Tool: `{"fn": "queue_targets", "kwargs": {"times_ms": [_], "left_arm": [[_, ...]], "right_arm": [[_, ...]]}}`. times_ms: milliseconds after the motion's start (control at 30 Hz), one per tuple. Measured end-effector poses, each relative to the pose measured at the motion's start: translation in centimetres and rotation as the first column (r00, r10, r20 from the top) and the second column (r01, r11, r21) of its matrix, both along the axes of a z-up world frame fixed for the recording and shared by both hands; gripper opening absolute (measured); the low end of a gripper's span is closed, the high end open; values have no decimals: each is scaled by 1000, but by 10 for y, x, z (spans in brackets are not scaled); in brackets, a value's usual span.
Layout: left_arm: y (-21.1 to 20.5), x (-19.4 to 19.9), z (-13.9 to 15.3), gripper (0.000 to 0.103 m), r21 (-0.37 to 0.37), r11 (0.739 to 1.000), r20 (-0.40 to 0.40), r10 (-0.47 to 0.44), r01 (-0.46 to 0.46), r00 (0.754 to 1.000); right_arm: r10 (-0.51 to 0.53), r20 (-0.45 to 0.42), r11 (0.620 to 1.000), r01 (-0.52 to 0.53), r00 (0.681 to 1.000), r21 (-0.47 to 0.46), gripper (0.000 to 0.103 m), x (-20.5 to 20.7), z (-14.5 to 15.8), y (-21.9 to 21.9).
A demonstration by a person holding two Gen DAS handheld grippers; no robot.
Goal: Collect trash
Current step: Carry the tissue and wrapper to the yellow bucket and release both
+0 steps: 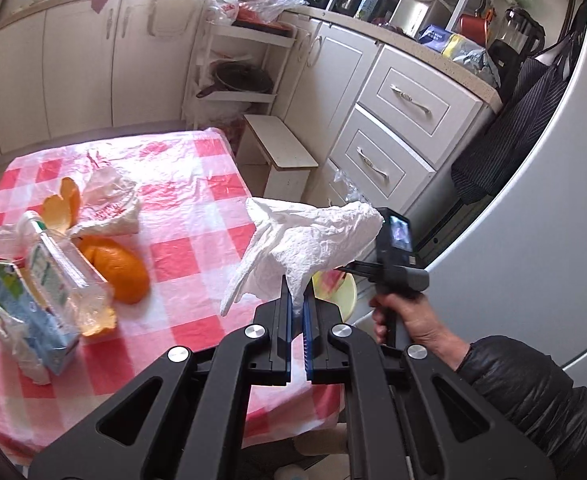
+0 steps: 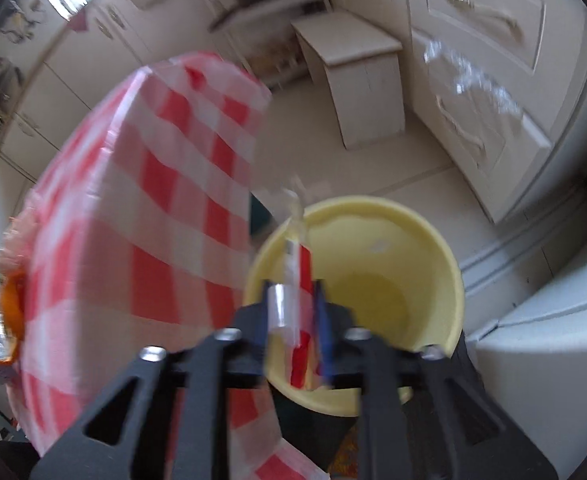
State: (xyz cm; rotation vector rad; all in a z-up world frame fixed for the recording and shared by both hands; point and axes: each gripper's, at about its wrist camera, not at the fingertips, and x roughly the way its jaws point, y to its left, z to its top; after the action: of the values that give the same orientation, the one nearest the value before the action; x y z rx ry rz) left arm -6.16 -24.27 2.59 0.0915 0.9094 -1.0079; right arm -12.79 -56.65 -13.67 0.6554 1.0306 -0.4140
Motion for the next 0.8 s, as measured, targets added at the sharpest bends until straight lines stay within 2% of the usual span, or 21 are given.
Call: {"fn": "queue_targets", "kwargs": {"times_ms": [67,167,267,333,400,467,633,800], "left_arm": [[-14,0,-9,5,20,1000,-13,-10,10,1000],[-37,3,-29,5,47,999,-42,-21,23,999],[-60,8,-49,5,73,997,-75,-26,32,997],[-84,11,-65,5,95,995,-99,-30,39,995],[-113,13,-80,5,117,992,-122,-36,50,992],[-146,12,-97,5,141,988,-141,-43,63,989],[-209,16,-144,5,204,977,-201,-25,67,979],[-243,24,-183,10,297,954,-228,25,45,973]], "right_arm": [[-42,27,999,42,999,8,44,-6,10,-8],[-96,184,995,91,978,37,53,-21,60,-19],[-116,375,991,131,920,-13,67,-48,126,-21],[-102,477,988,147,873,-57,69,-65,165,-18],[-80,540,984,153,838,-92,72,-75,190,-14],[-52,564,983,141,824,-115,72,-77,202,-9],[-13,551,992,80,835,-98,72,-64,198,-10],[-24,575,991,93,818,-92,72,-62,209,-19]]}}
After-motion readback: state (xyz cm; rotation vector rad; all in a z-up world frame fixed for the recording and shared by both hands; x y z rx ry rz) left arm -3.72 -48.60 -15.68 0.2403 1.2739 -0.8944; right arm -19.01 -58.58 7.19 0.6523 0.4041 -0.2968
